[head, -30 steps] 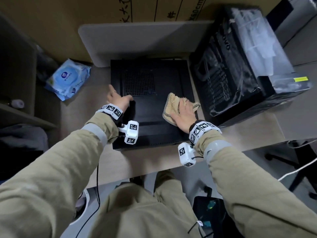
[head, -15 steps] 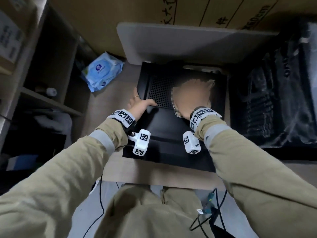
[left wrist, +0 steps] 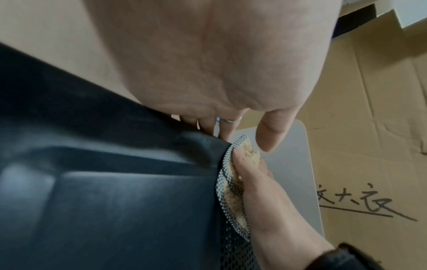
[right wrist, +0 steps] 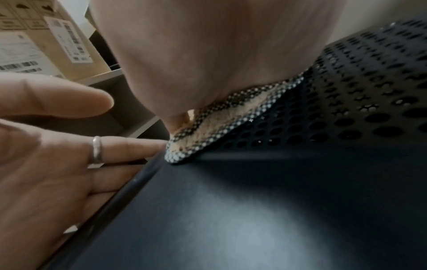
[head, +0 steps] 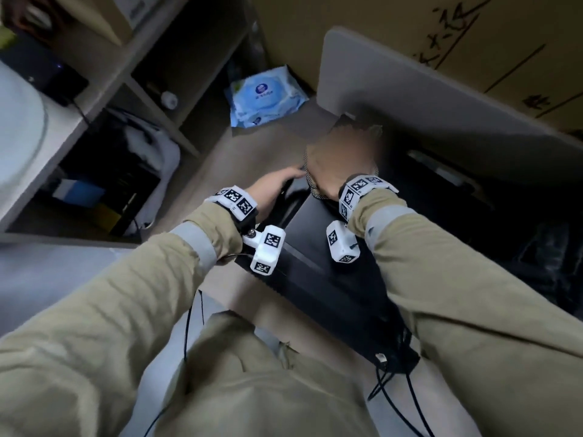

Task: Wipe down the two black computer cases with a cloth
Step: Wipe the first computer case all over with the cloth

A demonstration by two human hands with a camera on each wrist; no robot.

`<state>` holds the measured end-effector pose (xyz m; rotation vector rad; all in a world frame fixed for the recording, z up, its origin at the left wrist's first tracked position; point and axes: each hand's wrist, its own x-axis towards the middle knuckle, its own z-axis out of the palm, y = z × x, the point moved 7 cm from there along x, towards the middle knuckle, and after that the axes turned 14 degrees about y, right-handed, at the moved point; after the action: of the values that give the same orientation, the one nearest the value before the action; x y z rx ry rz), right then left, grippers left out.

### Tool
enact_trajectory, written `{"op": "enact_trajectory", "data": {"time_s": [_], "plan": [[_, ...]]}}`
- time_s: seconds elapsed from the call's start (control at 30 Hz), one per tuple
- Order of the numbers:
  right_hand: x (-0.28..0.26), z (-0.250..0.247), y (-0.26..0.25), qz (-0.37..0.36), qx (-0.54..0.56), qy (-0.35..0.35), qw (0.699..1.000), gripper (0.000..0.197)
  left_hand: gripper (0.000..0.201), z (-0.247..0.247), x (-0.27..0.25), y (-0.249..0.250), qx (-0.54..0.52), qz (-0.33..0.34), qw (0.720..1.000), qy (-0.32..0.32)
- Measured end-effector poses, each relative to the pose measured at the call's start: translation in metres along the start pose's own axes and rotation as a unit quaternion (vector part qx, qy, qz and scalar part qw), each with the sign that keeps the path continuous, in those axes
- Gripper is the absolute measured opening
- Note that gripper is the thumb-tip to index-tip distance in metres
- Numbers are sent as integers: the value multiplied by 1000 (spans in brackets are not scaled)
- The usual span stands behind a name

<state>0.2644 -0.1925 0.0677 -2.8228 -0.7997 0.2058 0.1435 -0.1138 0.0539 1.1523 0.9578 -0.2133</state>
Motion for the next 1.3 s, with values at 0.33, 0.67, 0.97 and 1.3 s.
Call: {"op": "enact_trajectory", "data": {"time_s": [0.33,0.67,0.97,1.3], "plan": [[-46,10,-28,-39,4,-18,999,84,51,-38,-24,-5,92,29,993,71],[-115,26,-63,9,16,-1,1000,95,35,-73,-39,-30,90,-15,996,13],[-145,37,-98,11,-27,-3,1000,114,36,-114,-45,-67,62,-36,997,-32],[-180,45,-114,-106,-29,-29,993,91,26,-102,-61,-75,102,-3,995,0]]}}
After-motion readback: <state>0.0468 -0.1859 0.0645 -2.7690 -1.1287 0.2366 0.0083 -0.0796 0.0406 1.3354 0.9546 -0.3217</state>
